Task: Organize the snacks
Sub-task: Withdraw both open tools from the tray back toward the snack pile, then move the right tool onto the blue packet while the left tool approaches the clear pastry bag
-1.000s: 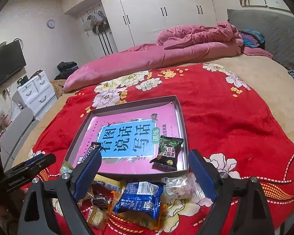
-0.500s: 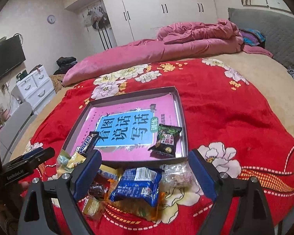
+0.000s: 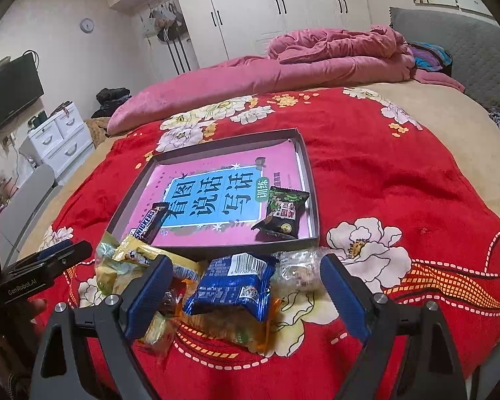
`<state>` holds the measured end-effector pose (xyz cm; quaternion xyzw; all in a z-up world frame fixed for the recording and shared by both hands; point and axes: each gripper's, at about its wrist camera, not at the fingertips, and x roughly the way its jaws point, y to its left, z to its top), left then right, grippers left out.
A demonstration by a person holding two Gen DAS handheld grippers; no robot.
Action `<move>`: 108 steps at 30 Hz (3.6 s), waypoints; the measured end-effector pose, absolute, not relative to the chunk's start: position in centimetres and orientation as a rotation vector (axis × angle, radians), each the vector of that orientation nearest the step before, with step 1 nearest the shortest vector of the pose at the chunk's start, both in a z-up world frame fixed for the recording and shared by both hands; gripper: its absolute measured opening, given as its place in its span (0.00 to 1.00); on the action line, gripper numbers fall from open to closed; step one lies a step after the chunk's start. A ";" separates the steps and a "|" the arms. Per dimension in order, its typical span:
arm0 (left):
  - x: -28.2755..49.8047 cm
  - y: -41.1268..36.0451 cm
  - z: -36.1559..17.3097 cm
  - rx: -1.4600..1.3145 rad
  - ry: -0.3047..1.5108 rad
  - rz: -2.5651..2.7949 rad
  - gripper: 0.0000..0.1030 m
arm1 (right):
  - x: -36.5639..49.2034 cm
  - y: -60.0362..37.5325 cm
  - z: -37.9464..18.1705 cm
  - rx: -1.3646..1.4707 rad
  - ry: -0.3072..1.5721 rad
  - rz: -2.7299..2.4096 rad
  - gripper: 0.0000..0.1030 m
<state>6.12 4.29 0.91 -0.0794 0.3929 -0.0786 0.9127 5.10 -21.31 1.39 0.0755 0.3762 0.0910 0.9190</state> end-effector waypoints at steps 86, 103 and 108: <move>8.2 -0.7 -4.0 -0.056 1.040 -0.330 0.42 | 7.8 -16.9 -3.1 -0.097 0.859 0.196 0.60; 8.7 -0.6 -4.3 -0.088 1.065 -0.334 0.42 | 8.9 -18.1 -3.0 -0.028 0.872 0.189 0.78; 8.8 -0.6 -4.4 -0.095 1.070 -0.336 0.42 | 8.9 -20.0 -2.6 0.095 0.881 0.240 0.78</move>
